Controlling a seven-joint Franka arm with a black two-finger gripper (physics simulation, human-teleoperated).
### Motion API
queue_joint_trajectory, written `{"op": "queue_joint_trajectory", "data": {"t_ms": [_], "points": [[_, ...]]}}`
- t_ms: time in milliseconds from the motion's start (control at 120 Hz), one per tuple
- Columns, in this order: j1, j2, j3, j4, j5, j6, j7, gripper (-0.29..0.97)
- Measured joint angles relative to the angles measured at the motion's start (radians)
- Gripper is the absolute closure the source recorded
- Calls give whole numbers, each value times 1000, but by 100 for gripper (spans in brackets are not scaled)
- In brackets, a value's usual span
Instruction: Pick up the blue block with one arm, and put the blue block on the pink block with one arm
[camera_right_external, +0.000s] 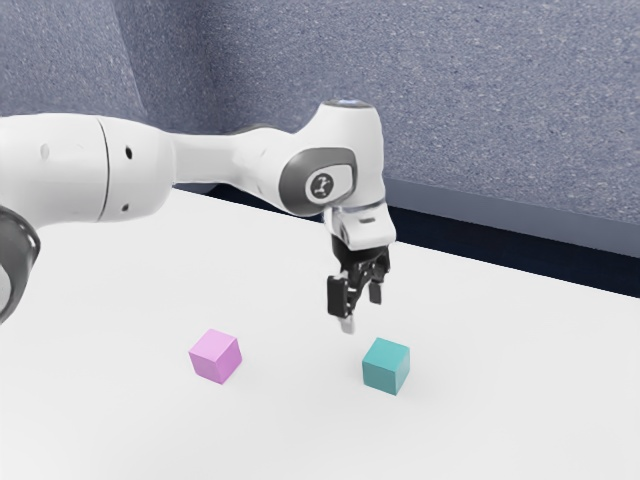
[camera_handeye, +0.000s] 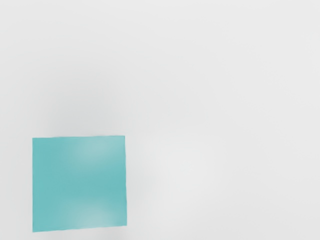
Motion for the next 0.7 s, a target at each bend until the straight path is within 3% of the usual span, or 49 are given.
{"op": "queue_joint_trajectory", "data": {"t_ms": [133, 292, 700], "points": [[-8, 45, 3, 9, 28, 15, -8, 0], [-28, 70, 4, 26, 131, 42, -37, 0], [-29, 165, 13, 98, 68, 62, -158, 0]]}}
